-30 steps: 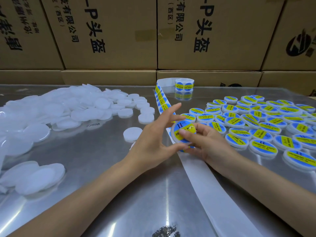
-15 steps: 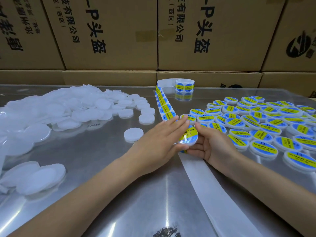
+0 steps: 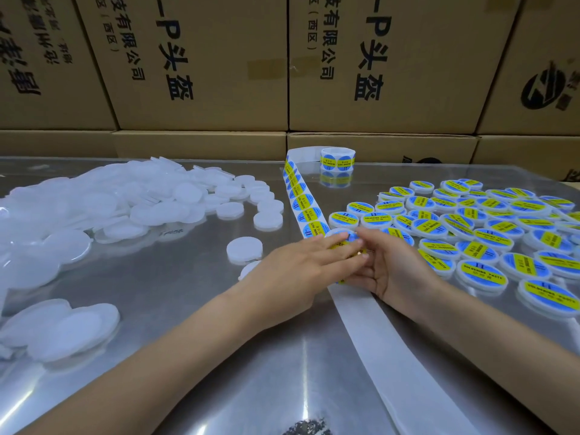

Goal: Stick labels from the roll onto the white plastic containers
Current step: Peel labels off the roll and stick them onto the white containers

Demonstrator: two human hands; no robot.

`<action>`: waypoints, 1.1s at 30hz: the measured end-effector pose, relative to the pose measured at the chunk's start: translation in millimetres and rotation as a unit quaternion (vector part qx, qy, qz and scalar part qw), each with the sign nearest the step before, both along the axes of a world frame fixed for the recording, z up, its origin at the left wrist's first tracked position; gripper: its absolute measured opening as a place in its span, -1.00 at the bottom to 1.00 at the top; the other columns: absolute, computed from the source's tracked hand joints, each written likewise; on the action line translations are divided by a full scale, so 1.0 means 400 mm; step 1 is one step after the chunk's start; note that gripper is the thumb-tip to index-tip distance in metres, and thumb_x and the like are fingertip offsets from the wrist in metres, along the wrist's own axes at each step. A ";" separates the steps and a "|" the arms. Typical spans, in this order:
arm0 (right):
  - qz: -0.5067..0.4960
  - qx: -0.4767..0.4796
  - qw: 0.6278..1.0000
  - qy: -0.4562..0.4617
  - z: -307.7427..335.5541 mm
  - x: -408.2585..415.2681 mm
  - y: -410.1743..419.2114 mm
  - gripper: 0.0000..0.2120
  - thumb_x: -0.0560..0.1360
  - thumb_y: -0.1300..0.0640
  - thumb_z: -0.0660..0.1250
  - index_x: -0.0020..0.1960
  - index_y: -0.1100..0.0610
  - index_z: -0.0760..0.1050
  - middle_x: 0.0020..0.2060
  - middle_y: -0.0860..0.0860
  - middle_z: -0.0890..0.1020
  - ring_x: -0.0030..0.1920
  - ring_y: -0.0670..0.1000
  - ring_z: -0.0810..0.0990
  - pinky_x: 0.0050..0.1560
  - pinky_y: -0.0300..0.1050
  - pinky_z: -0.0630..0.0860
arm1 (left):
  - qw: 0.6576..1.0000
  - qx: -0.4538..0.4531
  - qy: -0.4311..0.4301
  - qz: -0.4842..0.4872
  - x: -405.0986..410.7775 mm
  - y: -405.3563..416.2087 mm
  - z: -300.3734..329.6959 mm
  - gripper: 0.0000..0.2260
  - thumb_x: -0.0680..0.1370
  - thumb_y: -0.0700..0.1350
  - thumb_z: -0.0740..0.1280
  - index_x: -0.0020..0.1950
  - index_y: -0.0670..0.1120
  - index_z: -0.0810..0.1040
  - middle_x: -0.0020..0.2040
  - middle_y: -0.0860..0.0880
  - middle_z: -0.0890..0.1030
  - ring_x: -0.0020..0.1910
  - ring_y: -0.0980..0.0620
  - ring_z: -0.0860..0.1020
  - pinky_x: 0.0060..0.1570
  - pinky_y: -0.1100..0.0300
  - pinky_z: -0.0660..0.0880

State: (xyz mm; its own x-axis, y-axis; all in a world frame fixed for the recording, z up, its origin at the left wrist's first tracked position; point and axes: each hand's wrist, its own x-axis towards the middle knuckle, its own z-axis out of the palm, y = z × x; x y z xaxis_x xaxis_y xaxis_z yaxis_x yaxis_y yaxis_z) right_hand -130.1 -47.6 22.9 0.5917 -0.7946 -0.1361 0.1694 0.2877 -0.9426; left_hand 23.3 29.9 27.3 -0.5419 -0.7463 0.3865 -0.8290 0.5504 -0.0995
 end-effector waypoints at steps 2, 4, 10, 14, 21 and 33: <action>0.000 0.003 1.000 -0.002 0.000 -0.002 -0.003 -0.73 0.60 0.09 0.14 -0.07 0.15 0.59 -0.36 0.01 0.67 -0.40 -0.09 0.64 -0.32 -0.23 0.59 | 0.999 -0.038 0.012 -0.017 0.000 0.008 -0.001 -0.49 0.40 -0.44 0.16 0.30 -0.16 0.52 0.33 -0.10 0.49 0.31 -0.18 0.46 0.12 -0.06 0.54; -0.001 0.009 1.000 -0.010 0.000 -0.006 -0.005 -0.73 0.60 0.09 0.15 -0.09 0.16 0.59 -0.37 0.03 0.66 -0.41 -0.08 0.64 -0.31 -0.23 0.59 | 0.996 -0.075 0.019 -0.040 -0.001 0.016 0.002 -0.64 0.47 -0.36 0.20 0.18 -0.14 0.62 0.22 -0.08 0.59 0.17 -0.14 0.57 -0.17 0.01 0.63; -0.058 -0.111 0.990 0.058 -0.008 0.002 0.007 -0.74 0.57 0.02 0.24 -0.13 0.14 0.62 -0.29 0.04 0.70 -0.34 -0.05 0.67 -0.30 -0.21 0.62 | 0.980 -0.183 0.003 -0.072 0.008 0.018 0.006 -0.87 0.43 -0.30 0.36 -0.17 -0.14 0.70 -0.06 -0.05 0.70 -0.18 -0.04 0.68 -0.34 0.17 0.58; -0.167 -0.347 0.901 0.201 -0.004 -0.026 -0.022 -0.76 0.53 0.02 0.29 -0.15 0.13 0.64 -0.36 0.00 0.65 -0.36 -0.04 0.56 -0.30 -0.15 0.49 | 0.988 -0.149 0.035 0.020 0.035 0.015 0.016 -0.81 0.34 -0.36 0.36 -0.20 -0.11 0.68 -0.15 -0.01 0.70 -0.30 -0.05 0.65 -0.45 0.17 0.54; -0.181 -0.473 0.760 0.408 -0.030 -0.062 -0.065 -0.74 0.59 -0.06 0.13 0.08 0.00 0.55 -0.09 -0.01 0.61 -0.04 0.06 0.51 -0.06 0.00 0.42 | 0.990 -0.006 0.095 0.100 0.044 0.007 -0.015 -0.75 0.55 0.01 0.31 0.20 0.03 0.60 0.17 0.09 0.62 0.13 0.01 0.58 -0.03 0.04 0.54; -0.177 -0.599 0.547 0.558 -0.035 -0.046 -0.035 -0.74 0.57 -0.09 0.09 0.03 -0.02 0.51 0.00 -0.06 0.57 0.06 0.04 0.52 -0.24 -0.12 0.26 | 0.941 0.025 0.055 0.334 0.082 -0.007 -0.010 -0.65 0.52 0.26 0.13 -0.07 0.04 0.55 -0.14 0.07 0.59 -0.09 -0.02 0.54 -0.25 0.18 0.37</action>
